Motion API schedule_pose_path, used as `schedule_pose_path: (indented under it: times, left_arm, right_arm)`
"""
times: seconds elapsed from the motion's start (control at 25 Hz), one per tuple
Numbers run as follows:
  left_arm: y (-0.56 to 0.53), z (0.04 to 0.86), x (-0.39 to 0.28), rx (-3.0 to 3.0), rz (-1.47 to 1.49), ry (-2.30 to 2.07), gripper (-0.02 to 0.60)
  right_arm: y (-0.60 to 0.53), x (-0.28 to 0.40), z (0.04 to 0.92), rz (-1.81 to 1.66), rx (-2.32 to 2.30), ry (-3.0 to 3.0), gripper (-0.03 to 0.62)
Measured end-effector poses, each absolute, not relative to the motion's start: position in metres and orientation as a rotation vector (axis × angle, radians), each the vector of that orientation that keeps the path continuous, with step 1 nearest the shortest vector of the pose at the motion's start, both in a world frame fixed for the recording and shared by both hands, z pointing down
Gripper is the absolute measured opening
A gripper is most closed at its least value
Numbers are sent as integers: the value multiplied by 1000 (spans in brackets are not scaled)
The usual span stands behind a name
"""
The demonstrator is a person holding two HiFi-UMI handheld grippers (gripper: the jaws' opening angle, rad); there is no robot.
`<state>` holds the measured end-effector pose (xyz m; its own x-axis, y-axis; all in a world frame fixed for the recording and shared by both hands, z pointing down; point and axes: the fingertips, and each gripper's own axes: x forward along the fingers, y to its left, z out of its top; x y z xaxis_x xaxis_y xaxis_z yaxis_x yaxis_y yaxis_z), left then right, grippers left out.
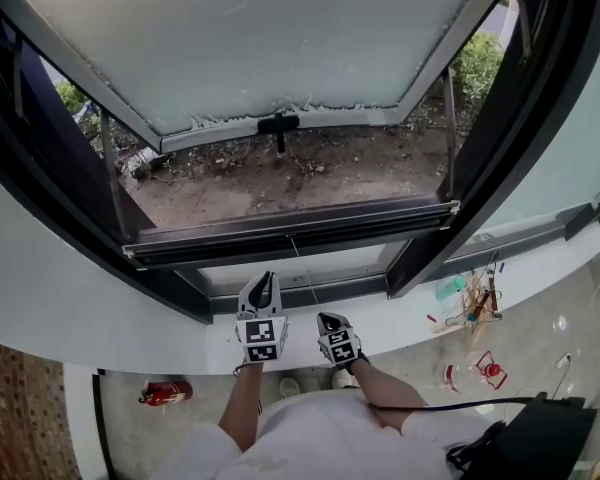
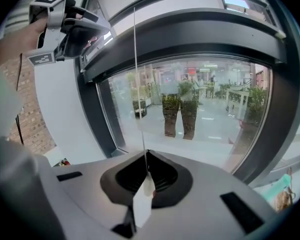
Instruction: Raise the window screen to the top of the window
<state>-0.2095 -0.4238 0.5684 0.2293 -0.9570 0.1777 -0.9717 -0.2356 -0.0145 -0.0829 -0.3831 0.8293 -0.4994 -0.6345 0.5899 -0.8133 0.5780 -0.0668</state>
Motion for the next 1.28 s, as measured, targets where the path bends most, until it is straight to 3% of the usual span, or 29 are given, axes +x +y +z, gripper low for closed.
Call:
schedule_pose_path:
  times: [1.28]
  left_arm:
    - [-416, 548, -197, 2482, 163, -1823, 14]
  right_arm:
    - [-434, -123, 731, 215, 1282, -2547, 0]
